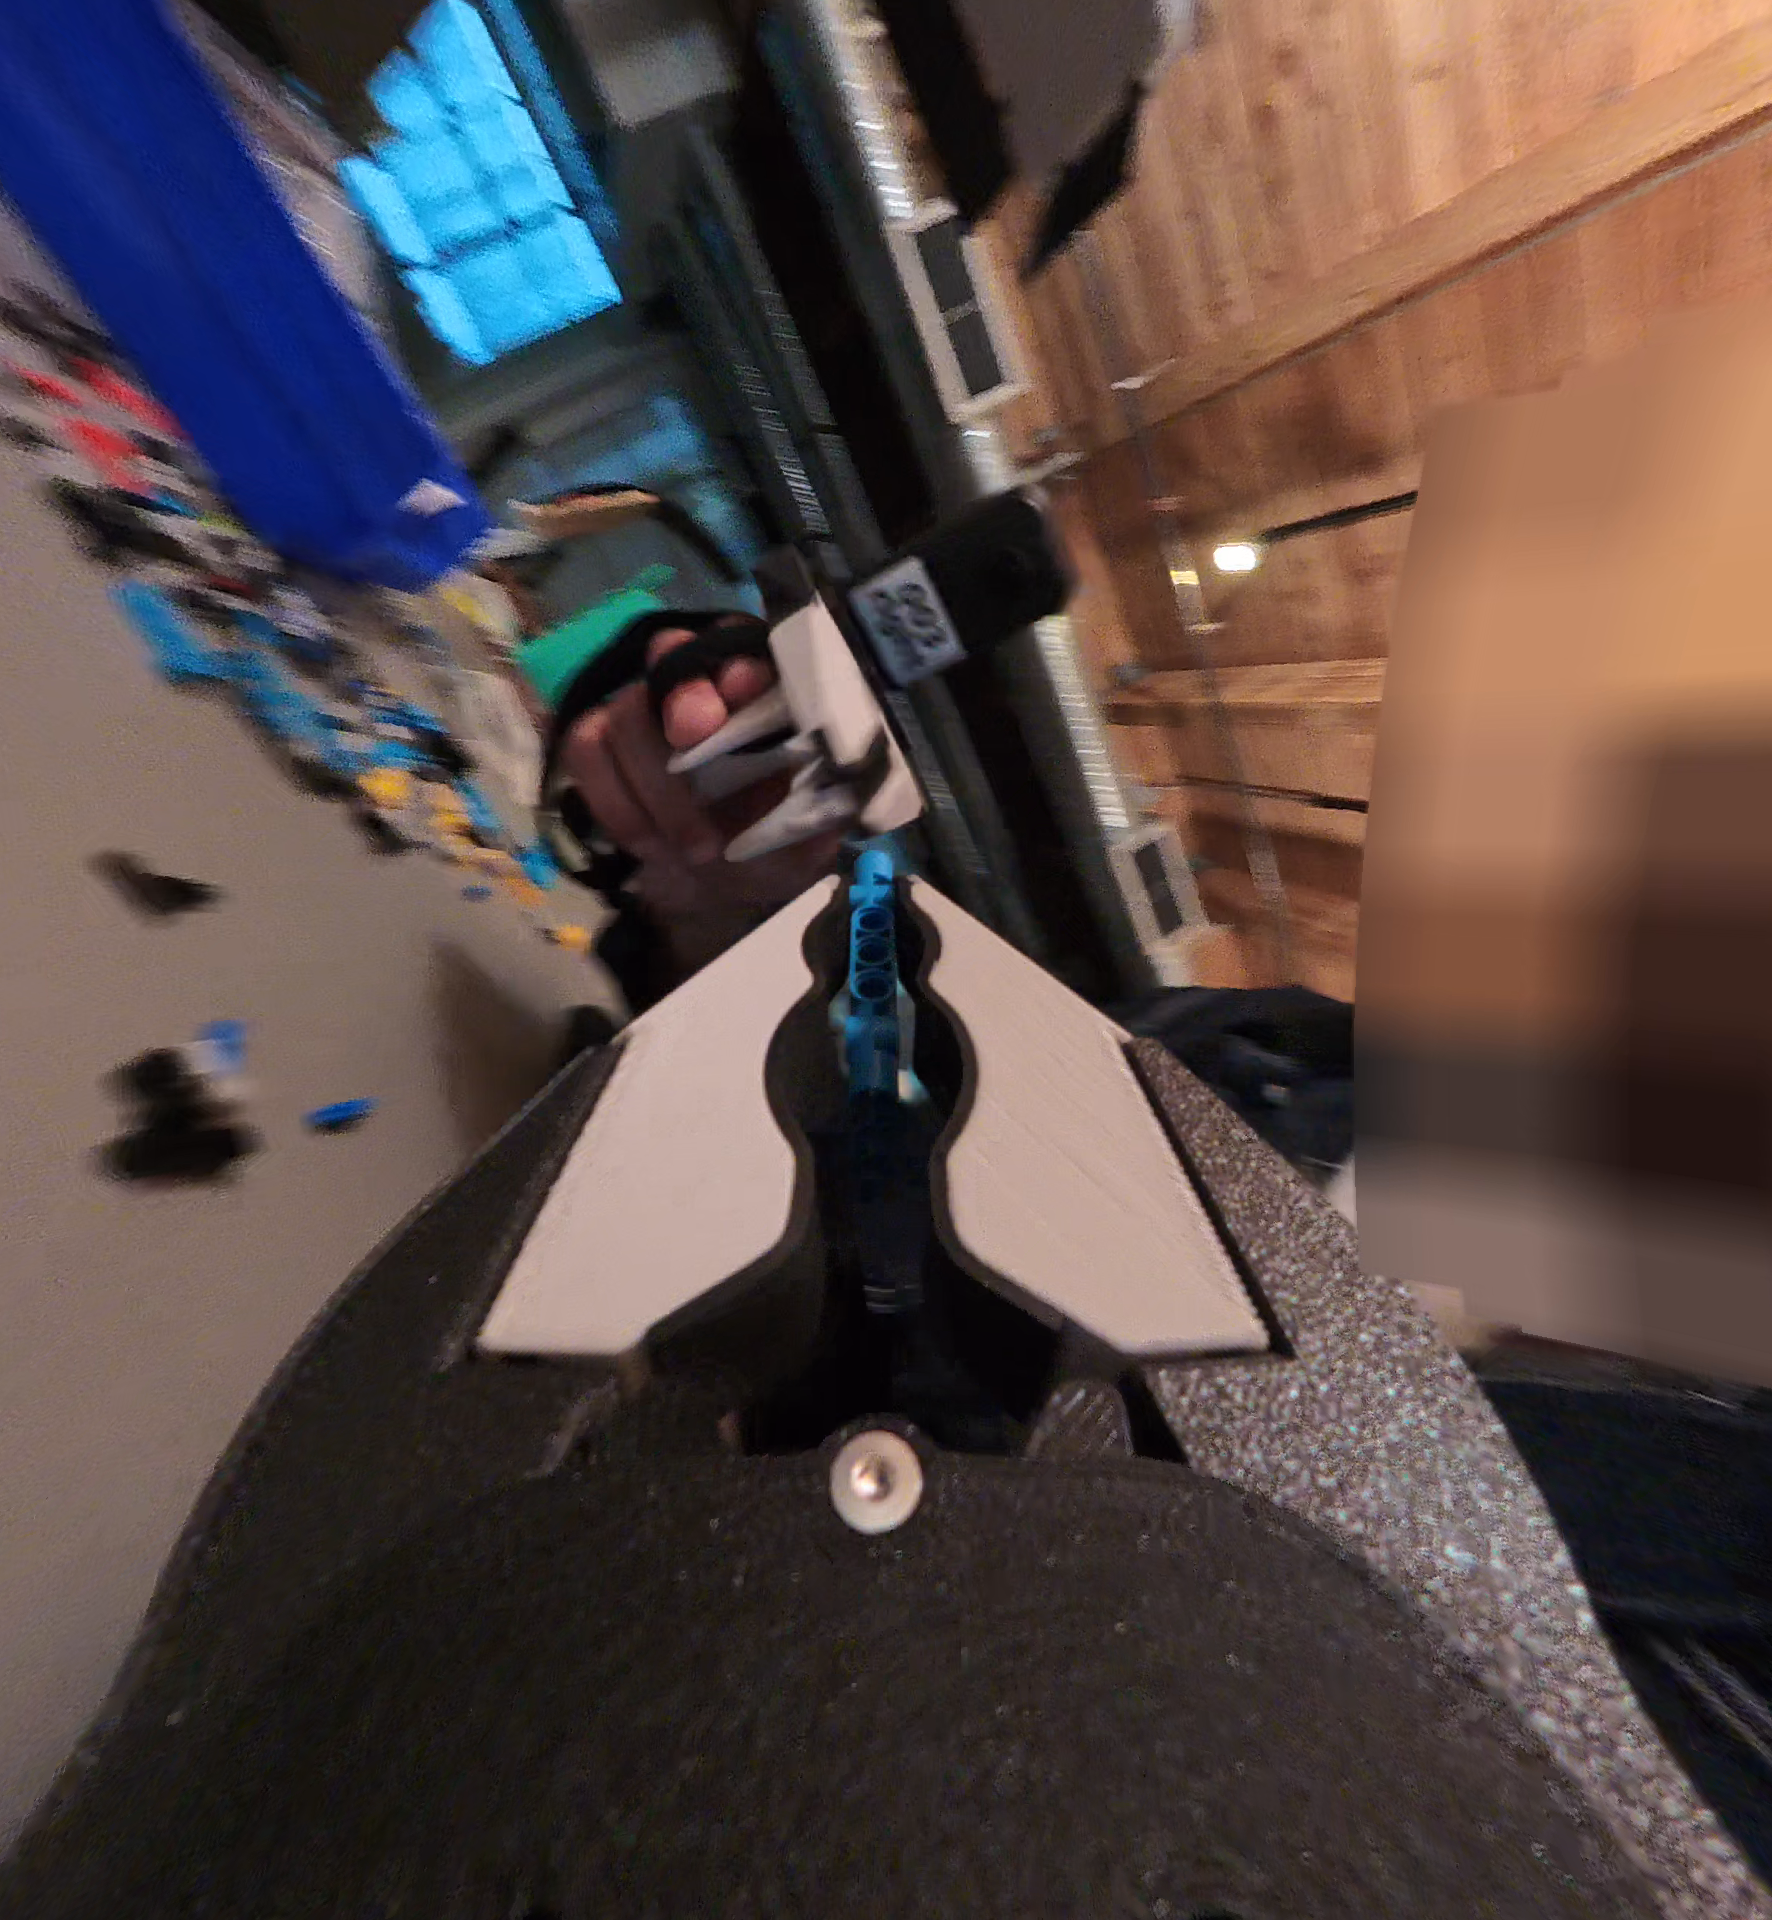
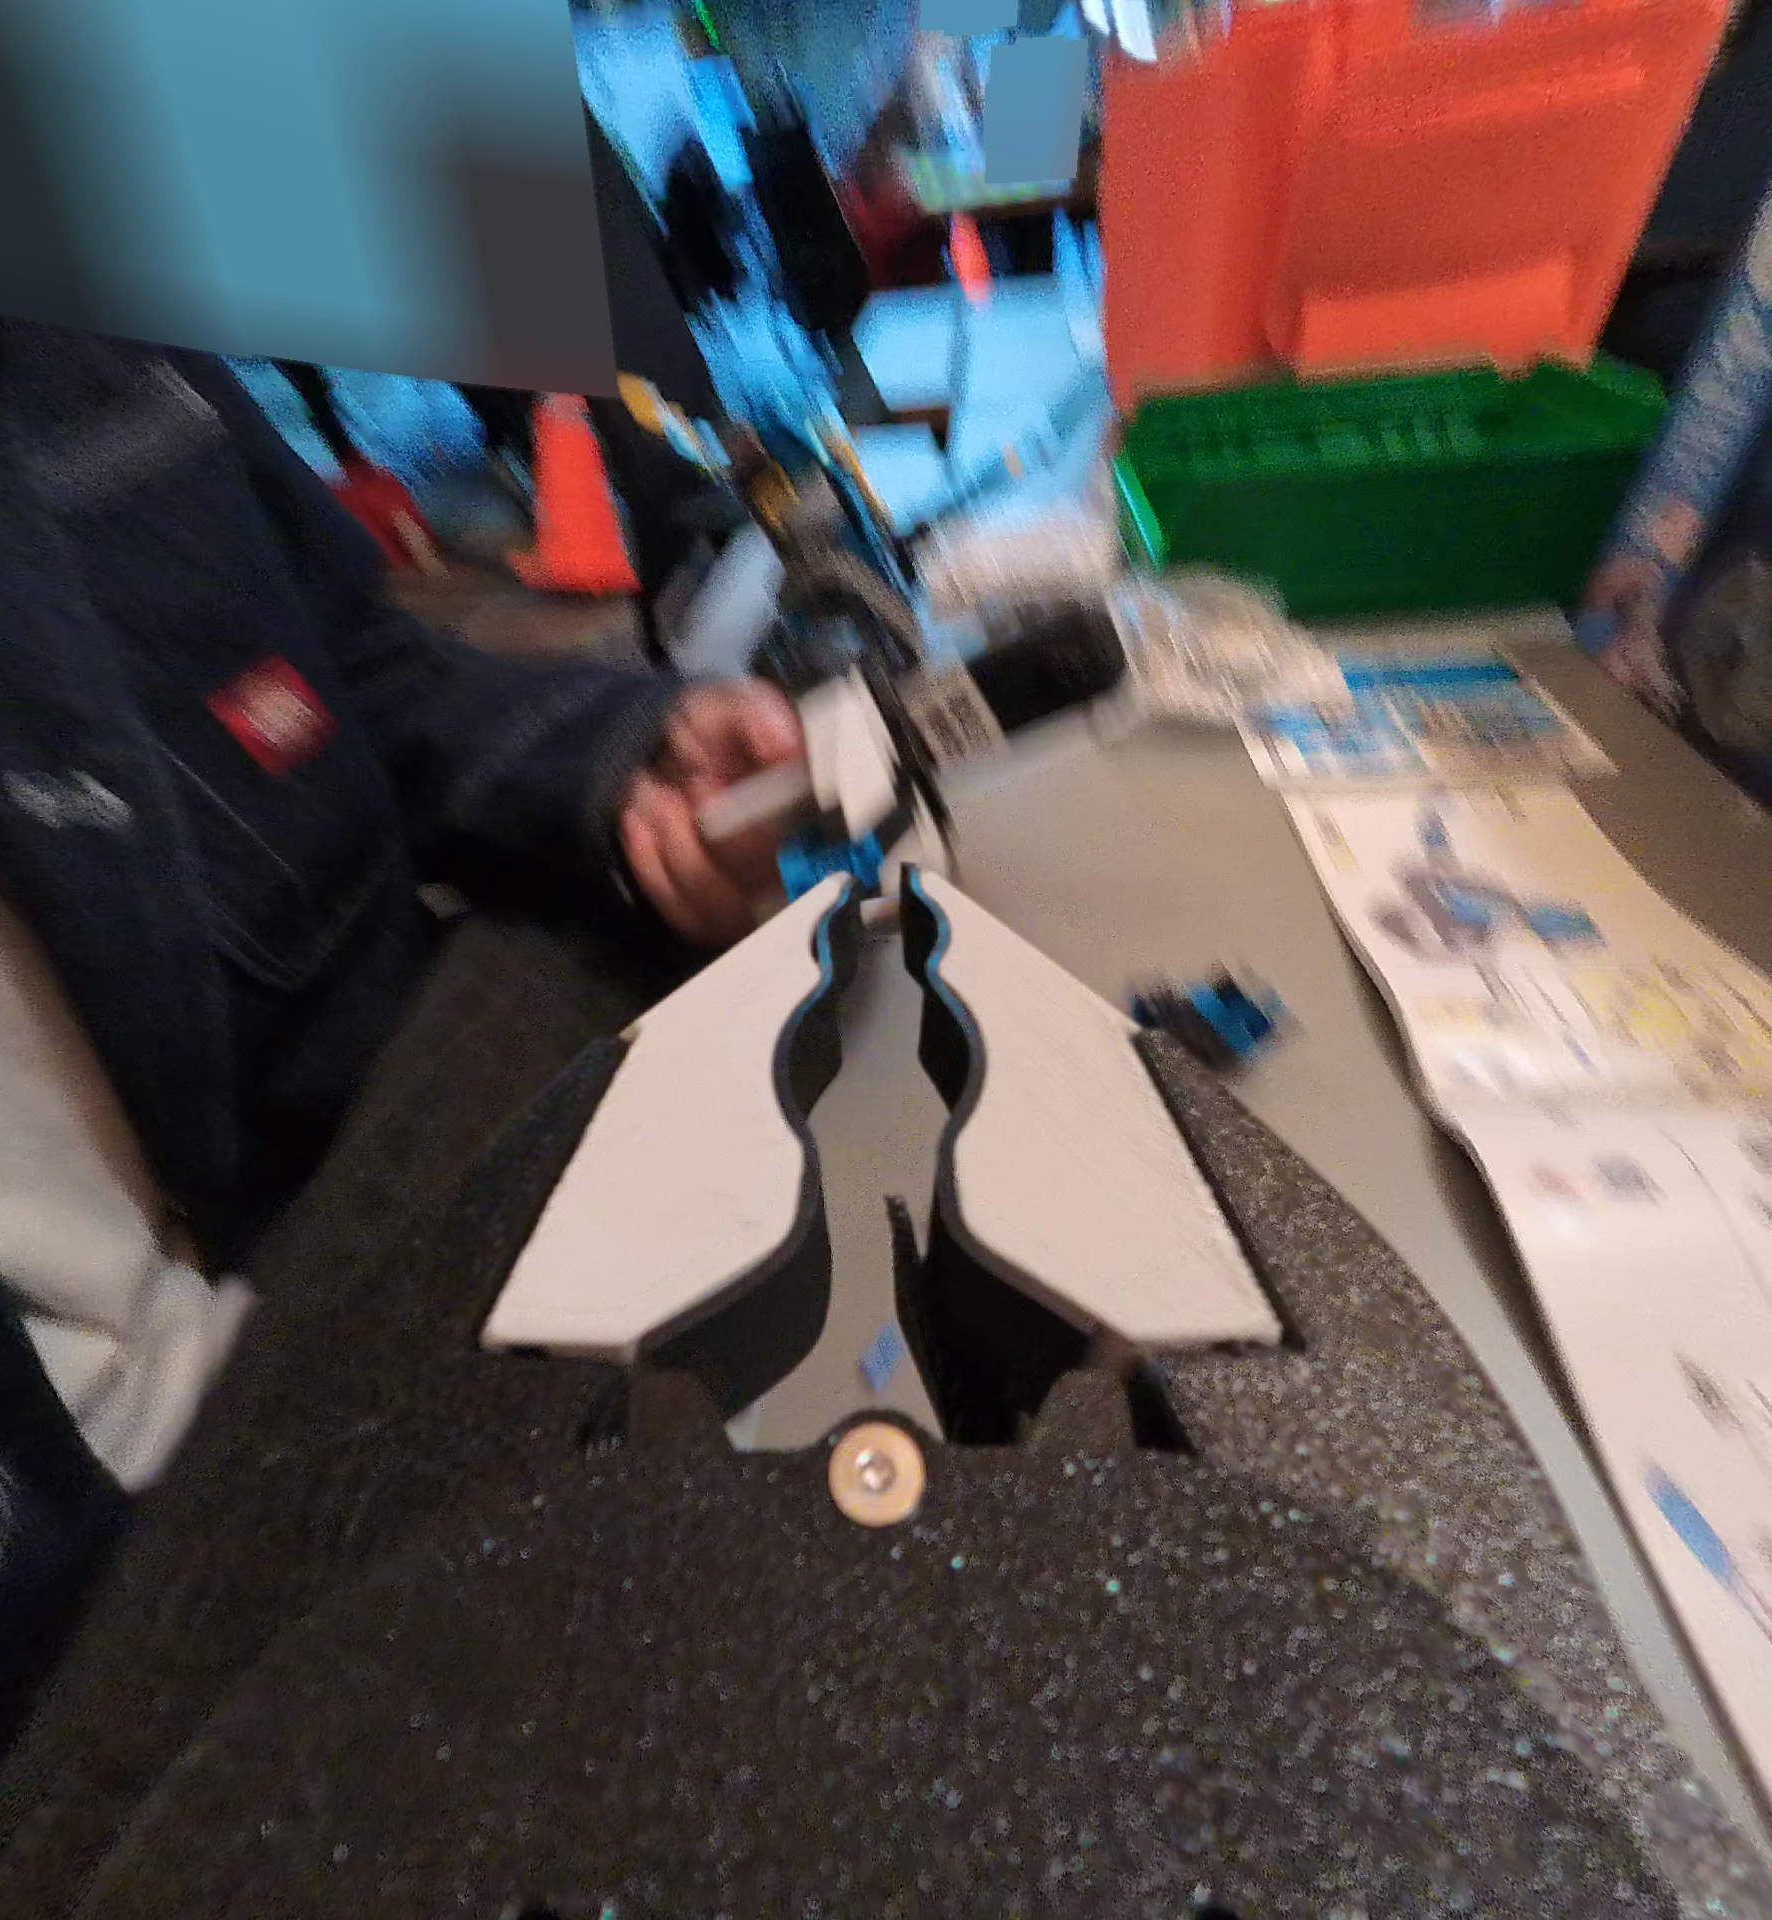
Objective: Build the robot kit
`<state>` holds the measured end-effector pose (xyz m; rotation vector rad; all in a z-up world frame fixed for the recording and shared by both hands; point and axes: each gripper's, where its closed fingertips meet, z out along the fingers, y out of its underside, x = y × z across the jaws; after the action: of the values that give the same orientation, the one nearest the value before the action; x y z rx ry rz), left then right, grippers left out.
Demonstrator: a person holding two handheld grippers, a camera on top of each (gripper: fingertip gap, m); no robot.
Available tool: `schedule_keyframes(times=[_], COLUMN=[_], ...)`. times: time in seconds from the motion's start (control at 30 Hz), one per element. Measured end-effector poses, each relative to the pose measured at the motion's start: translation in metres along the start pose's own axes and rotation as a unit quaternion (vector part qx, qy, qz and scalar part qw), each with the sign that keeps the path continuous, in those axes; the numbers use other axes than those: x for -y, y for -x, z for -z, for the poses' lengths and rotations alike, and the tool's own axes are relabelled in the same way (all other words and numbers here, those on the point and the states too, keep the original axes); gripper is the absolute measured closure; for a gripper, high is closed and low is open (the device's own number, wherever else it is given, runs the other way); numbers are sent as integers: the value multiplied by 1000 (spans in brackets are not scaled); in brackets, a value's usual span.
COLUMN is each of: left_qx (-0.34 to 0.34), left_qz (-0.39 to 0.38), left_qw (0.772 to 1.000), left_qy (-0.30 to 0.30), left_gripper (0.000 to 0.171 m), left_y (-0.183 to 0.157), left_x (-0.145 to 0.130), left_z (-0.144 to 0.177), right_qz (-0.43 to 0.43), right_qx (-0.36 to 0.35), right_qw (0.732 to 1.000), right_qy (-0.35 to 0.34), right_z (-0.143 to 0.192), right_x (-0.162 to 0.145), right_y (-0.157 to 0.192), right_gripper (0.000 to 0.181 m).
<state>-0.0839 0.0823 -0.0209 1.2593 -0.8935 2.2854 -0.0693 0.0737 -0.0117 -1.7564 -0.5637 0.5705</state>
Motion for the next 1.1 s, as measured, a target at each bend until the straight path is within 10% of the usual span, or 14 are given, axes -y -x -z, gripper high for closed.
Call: schedule_keyframes(times=[0.1, 0.2, 1.1], left_qx=[77, 86, 67], left_qz=[-59, -66, -55], left_qw=[995, 994, 996], left_qy=[-17, -2, 18], left_gripper=[165, 165, 165], left_y=[13, 17, 14], left_x=[14, 8, -1], left_z=[14, 11, 6], right_qz=[-17, -44, -16], right_qx=[-64, -53, -54], right_qw=[977, 967, 967], right_qy=[202, 244, 249], right_z=[22, 28, 36], right_x=[-99, -144, -163], right_y=[-35, -34, -33], right_gripper=[174, 174, 161])
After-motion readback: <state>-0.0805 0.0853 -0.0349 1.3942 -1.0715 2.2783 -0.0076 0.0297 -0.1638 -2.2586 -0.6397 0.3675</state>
